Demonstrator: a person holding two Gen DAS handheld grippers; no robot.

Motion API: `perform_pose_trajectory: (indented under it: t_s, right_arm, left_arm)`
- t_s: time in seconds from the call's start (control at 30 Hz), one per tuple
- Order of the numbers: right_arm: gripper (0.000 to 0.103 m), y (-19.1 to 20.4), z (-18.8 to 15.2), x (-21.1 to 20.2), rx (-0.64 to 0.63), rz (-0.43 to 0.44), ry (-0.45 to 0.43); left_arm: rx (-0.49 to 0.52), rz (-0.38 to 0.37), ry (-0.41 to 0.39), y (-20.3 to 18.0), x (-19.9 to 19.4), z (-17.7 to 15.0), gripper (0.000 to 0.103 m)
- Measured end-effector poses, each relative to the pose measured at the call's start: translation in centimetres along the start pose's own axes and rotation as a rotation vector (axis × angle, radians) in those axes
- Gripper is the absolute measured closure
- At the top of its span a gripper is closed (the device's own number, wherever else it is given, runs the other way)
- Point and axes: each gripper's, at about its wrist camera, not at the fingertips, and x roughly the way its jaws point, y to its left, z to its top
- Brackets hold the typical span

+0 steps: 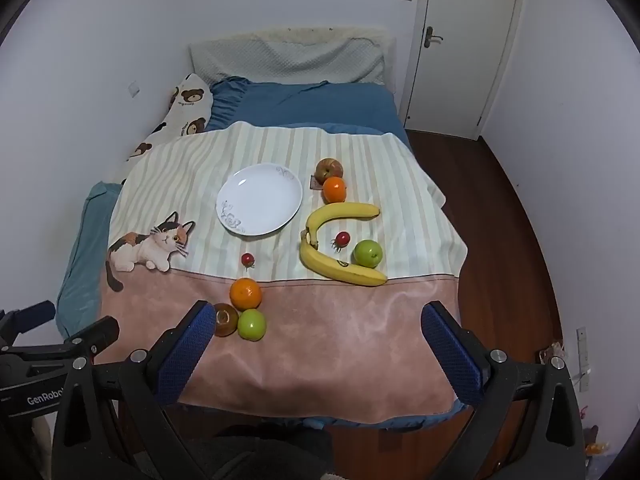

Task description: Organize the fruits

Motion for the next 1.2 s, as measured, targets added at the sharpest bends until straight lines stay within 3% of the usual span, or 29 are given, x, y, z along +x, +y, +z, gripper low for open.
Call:
perform_pose_trajectory:
  t_s: [1.2]
  right_arm:
    - [0.0, -0.6, 0.4, 0.4, 0.004, 0.014, 0.025]
  left_arm:
    - [-0.006, -0.013, -0.009, -1.0, -0.6, 1.5, 0.0]
